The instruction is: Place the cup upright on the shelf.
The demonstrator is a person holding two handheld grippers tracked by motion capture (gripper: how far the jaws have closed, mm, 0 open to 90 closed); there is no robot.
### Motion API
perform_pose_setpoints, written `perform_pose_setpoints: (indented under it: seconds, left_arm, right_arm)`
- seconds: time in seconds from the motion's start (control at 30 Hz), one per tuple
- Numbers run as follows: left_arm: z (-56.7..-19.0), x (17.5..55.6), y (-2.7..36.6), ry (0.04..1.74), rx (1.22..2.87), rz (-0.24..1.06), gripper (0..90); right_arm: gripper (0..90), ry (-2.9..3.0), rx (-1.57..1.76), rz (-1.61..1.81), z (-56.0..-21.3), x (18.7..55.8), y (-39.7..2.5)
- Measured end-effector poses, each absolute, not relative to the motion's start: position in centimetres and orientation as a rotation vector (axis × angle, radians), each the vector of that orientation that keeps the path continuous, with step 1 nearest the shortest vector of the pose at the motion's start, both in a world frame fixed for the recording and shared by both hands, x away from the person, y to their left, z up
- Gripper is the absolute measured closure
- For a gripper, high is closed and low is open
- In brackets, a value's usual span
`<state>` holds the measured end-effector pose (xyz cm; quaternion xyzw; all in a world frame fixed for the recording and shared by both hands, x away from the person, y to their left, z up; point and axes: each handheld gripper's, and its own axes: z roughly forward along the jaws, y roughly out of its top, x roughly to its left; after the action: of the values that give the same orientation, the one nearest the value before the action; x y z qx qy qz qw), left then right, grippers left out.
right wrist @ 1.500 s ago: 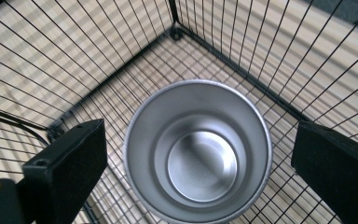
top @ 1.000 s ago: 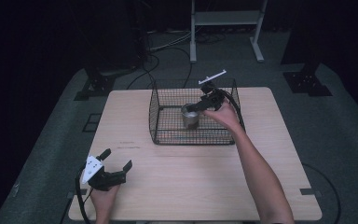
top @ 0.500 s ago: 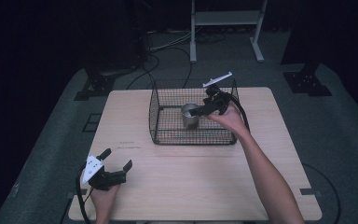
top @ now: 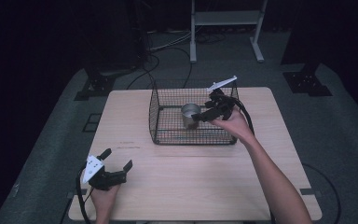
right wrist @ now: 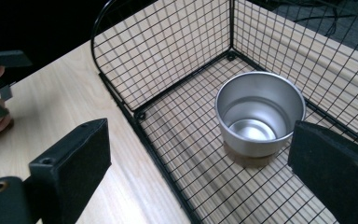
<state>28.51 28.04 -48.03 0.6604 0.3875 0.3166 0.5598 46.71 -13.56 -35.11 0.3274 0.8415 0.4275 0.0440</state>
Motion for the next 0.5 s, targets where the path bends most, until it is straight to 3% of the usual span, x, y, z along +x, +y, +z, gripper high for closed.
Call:
perform_pose_setpoints:
  seconds: [0.5]
  left_arm:
    - [-48.0,28.5,27.9,0.913,1.564,0.749,0.0]
  right_arm:
    - [5.4,2.578,0.947,1.317,-35.0,43.9,-15.1]
